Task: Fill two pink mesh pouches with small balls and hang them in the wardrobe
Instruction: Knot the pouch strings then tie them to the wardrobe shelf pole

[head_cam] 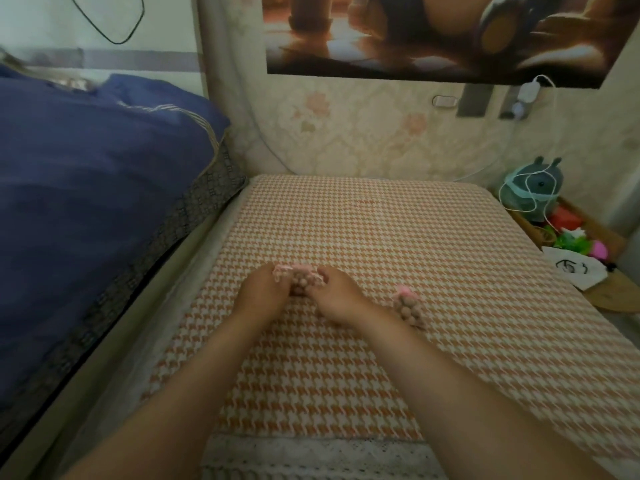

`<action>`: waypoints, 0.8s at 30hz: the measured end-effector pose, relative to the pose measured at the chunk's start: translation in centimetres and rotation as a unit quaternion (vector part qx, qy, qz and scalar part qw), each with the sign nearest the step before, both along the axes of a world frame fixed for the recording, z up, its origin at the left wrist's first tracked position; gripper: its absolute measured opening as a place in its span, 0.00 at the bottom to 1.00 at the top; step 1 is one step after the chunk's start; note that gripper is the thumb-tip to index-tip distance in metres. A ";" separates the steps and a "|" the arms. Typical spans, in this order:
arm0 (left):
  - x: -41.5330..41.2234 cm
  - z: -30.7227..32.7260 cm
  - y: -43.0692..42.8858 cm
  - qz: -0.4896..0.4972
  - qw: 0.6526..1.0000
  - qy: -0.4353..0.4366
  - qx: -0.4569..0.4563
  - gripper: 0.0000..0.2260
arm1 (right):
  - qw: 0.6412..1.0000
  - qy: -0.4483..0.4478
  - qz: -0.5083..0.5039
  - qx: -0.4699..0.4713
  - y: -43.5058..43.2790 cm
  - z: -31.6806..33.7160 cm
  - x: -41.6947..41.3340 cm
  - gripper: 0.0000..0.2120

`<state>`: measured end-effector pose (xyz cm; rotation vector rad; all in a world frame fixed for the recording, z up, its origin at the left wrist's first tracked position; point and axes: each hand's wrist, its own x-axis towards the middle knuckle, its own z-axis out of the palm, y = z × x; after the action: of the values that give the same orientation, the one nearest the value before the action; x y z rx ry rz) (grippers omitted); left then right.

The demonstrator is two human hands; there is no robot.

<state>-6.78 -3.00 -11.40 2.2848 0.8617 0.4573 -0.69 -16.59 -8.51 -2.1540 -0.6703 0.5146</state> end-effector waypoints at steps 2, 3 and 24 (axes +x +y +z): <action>0.3 -0.3 0.3 -0.043 0.998 -0.007 -0.045 0.16 | 0.997 0.062 -0.032 0.028 1.1 -0.7 0.1 0.21; 0.5 -0.3 0.2 -0.052 0.997 -0.014 -0.062 0.17 | 0.992 0.099 -0.048 0.056 1.5 -1.1 0.2 0.20; -3.3 2.6 -4.9 -0.051 0.902 -0.170 -0.393 0.09 | 0.980 0.057 -0.016 0.188 -5.9 -0.1 -1.7 0.12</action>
<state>-10.04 -7.94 -8.82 1.4384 0.5902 0.3561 -2.43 -22.51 -8.61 -1.7641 -0.6141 0.4488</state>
